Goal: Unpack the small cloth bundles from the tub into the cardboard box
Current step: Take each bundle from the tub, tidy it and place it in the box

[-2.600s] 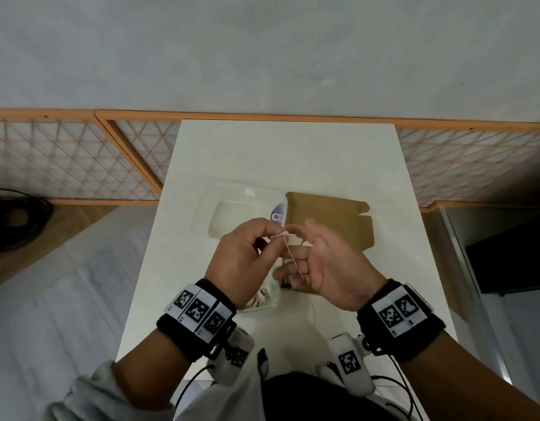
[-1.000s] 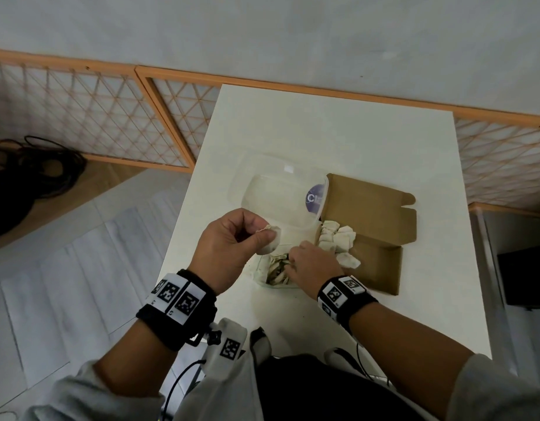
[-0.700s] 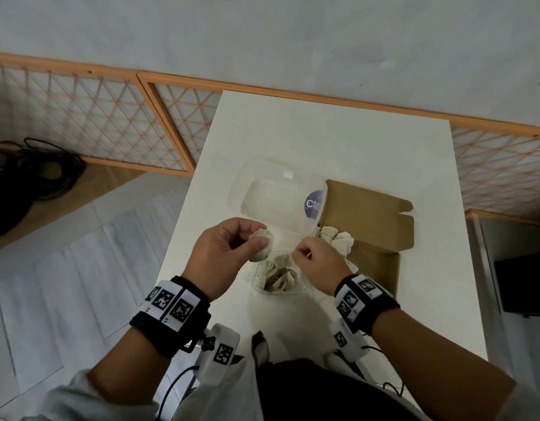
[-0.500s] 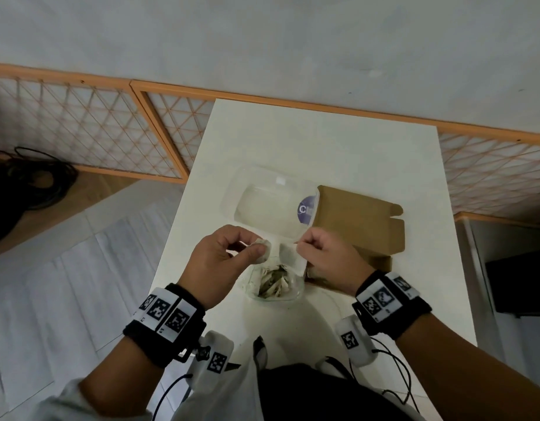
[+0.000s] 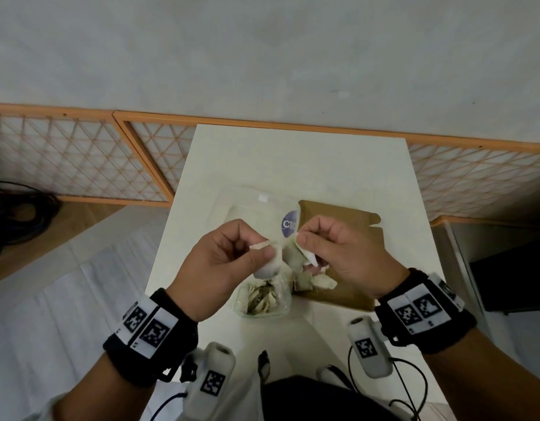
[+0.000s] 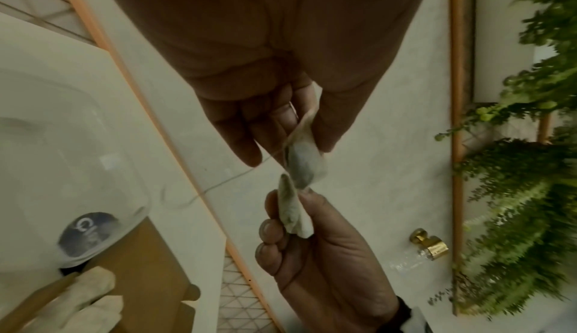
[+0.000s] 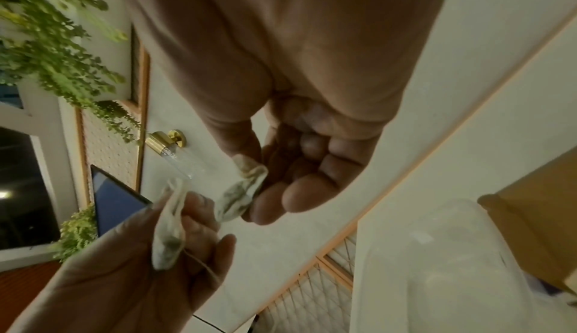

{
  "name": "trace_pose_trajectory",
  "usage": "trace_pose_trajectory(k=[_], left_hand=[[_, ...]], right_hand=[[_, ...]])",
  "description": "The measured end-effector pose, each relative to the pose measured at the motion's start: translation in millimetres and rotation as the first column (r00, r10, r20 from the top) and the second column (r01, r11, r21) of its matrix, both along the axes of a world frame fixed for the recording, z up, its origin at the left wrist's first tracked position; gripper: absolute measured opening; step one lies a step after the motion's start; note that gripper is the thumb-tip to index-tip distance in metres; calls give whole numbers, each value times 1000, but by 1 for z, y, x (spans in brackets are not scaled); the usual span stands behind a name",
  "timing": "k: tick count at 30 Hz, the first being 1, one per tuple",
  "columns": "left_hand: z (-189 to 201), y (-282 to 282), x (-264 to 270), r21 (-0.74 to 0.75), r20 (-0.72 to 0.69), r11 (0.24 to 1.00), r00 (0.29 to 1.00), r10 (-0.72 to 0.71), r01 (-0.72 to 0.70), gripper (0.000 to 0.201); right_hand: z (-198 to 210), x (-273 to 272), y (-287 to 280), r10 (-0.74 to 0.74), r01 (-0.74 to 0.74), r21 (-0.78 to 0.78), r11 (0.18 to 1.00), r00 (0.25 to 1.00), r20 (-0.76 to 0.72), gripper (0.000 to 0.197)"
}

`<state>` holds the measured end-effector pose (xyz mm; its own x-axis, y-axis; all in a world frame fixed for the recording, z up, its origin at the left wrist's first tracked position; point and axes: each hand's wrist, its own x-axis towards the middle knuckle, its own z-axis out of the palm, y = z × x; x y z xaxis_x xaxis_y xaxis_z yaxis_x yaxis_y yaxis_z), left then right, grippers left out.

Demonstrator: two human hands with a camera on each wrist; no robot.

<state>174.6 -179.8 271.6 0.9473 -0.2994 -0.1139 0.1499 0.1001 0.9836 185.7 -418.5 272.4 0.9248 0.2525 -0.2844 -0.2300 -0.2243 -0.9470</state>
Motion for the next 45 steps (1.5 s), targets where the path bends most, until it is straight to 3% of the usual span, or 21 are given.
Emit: trace_pose_trajectory(k=[7,11,17,19,22,25,30,35,38,41,45], left_hand=[[7,-9,-2,-21,27,999,999,-28,28,7],[6,-13,-3,-25,-14,999,999,-36,36,13],[6,-16,-6,13,-47,996,995,-91,91,53],[6,-15,-6,89,-16,988,992,-127,128,52],[5,-13,-6,184,11,971,987,-159,154,34],[4,-14,-7,213,20,963,984,-175,166,13],[-3,-18,-7,234,29,961,987,-161,150,24],[-6,-20,-7,235,34,969,996,-81,71,45],[-7,-21,-5,257,52,965,997,-60,44,44],[-8,-24,-4,268,66,963,997,-39,20,43],[-9,-28,-3,311,119,950,993,-19,-19,42]], right_hand=[[22,-8,-6,137,-64,-318,946,968,211,11],[40,-9,-2,165,-96,-288,953,960,227,8],[52,-8,1,306,-254,-262,931,935,181,12],[55,-8,1,350,-304,-262,916,924,151,15],[57,-8,3,393,-347,-256,902,905,160,15],[54,-6,7,363,-315,-248,916,913,185,10],[45,-6,10,254,-219,-172,960,941,222,9],[31,-14,-1,142,-134,-59,989,975,174,35],[21,-21,-5,149,-149,-6,989,984,103,49],[12,-24,-1,160,-164,92,982,986,47,38],[7,-24,7,129,-132,88,987,991,31,17]])
